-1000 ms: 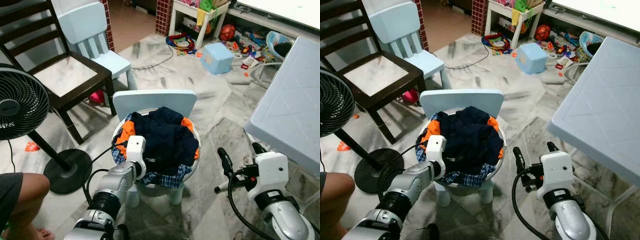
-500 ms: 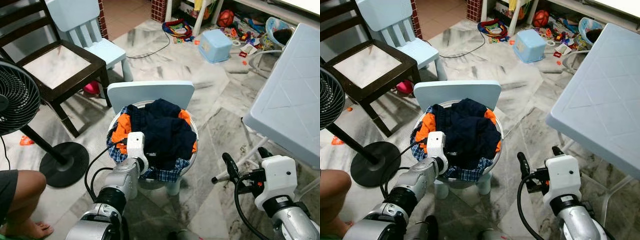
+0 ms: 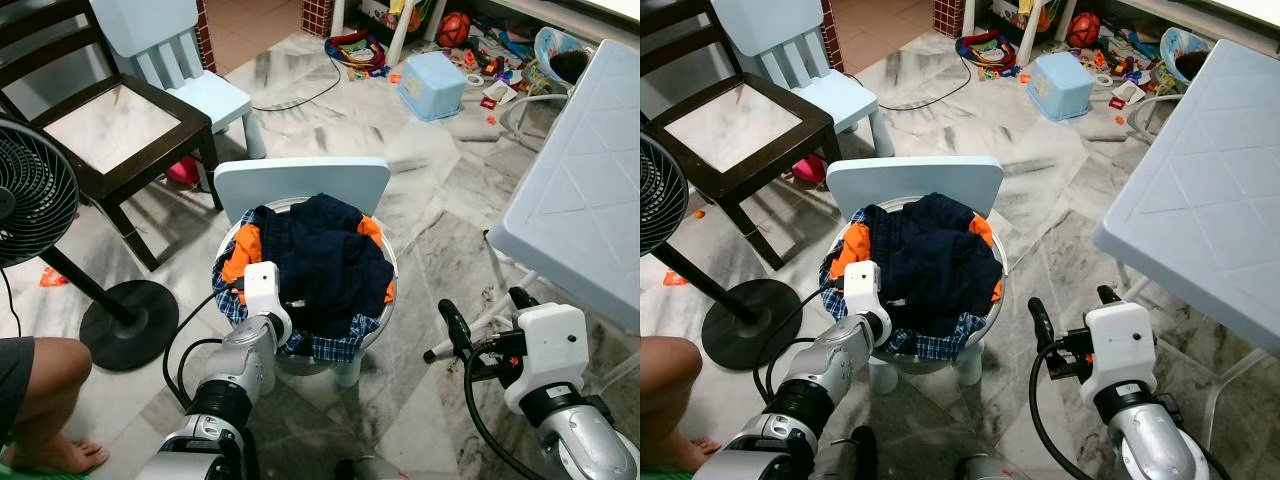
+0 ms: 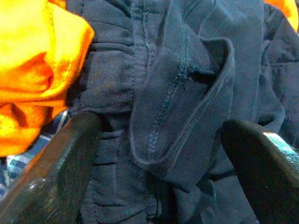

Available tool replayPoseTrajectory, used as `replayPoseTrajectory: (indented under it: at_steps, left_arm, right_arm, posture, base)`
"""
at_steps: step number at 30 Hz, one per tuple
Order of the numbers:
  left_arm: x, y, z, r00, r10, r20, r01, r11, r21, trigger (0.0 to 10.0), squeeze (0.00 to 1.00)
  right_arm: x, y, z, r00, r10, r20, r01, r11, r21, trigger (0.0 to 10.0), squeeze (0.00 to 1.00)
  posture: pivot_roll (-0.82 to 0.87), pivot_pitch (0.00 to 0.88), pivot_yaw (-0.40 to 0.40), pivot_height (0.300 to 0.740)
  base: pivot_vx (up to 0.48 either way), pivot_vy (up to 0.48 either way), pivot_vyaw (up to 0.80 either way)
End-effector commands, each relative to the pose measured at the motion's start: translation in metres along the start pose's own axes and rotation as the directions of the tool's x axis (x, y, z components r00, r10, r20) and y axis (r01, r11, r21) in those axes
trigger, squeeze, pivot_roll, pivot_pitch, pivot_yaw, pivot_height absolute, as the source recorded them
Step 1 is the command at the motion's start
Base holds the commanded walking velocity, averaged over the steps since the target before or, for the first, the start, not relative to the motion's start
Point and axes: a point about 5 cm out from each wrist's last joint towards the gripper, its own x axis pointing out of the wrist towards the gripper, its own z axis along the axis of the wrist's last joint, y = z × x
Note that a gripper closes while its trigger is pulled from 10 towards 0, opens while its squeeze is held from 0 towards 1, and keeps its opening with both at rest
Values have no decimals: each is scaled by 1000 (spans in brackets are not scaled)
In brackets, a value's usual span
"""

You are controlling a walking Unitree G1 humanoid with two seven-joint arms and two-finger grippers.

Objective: Hang hanger

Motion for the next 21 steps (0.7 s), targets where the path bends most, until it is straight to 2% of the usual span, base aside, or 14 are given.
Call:
replayPoseTrajectory:
  at_steps: [1, 2, 3, 4, 9, 21]
  left_arm:
    - [0, 2, -5, 1000, 12, -17, -13, 999, -30, 4078, 0]
    - [0, 2, -6, 1000, 12, -20, -13, 999, -40, 4078, 0]
    - [0, 2, -6, 1000, 13, -21, -13, 999, -44, 2745, 0]
    - [1, 3, -8, 999, 21, -31, -23, 997, -73, 0, 0]
    - [0, 5, -11, 998, 32, -51, -41, 983, -180, 0, 0]
    - [-1, 9, -19, 995, 56, -82, -72, 974, -213, 0, 0]
  right_arm:
    - [-1, 1, -2, 1000, 1, -13, -1, 1000, -2, 10000, 0]
    - [-1, 2, -2, 1000, 5, -11, -5, 1000, -3, 10000, 0]
    - [0, 2, -2, 1000, 8, -10, -8, 1000, -5, 10000, 0]
    - [0, 2, -2, 1000, 9, -10, -9, 1000, -5, 10000, 0]
    - [1, 2, -4, 1000, 11, -12, -11, 1000, -7, 10000, 0]
    - [6, 7, -4, 999, 44, -2, -45, 999, -21, 10000, 0]
  posture:
    - [-193, 226, -62, 740]
    - [-192, 225, -63, 740]
    - [-192, 224, -63, 740]
    - [-193, 220, -62, 740]
    - [-189, 217, -61, 740]
    - [-176, 207, -64, 740]
  base:
    - [0, 0, 0]
    - [0, 0, 0]
    - [0, 0, 0]
    - [0, 0, 0]
    - [0, 0, 0]
    - [0, 0, 0]
